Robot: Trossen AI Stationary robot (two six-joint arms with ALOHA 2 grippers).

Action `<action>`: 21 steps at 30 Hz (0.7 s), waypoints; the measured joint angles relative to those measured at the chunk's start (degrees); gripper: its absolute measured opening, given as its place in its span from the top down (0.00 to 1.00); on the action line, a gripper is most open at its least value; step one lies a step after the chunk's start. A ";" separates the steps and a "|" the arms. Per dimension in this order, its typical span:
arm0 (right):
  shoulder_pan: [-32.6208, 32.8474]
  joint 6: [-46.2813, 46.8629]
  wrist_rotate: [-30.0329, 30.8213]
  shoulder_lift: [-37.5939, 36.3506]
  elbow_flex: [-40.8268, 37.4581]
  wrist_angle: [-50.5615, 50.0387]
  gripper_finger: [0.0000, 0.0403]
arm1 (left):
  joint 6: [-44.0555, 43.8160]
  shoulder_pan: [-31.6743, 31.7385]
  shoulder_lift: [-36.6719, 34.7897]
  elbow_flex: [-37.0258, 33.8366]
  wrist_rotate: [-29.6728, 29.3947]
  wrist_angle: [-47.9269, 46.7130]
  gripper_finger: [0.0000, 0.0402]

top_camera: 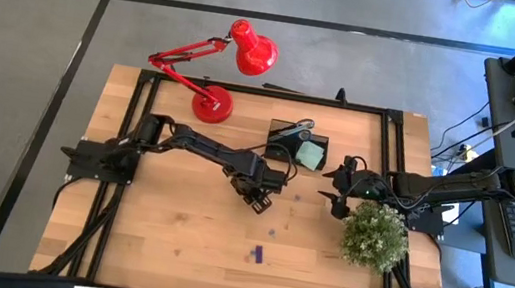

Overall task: Pick and place office supplies into organizer
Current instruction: Put the pink binder clip into the black desk organizer

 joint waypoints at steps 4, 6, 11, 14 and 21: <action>0.00 -0.10 0.00 0.00 0.00 -0.02 0.35 | 0.14 0.00 0.09 0.01 -0.15 -0.80 0.76; 0.00 -0.10 0.00 0.00 0.00 -0.02 0.35 | 0.22 0.00 0.09 0.02 -0.20 -1.05 0.77; 0.00 -0.10 0.00 0.00 0.00 -0.02 0.35 | 1.33 0.04 0.09 0.00 -0.34 -1.26 0.81; 0.00 0.01 0.00 0.00 0.00 -0.02 0.35 | 4.36 0.04 0.09 -0.01 -0.49 -1.33 0.83; 0.00 0.06 0.00 0.00 0.00 -0.02 0.35 | 11.71 0.09 -0.30 -0.13 -0.53 -1.31 0.85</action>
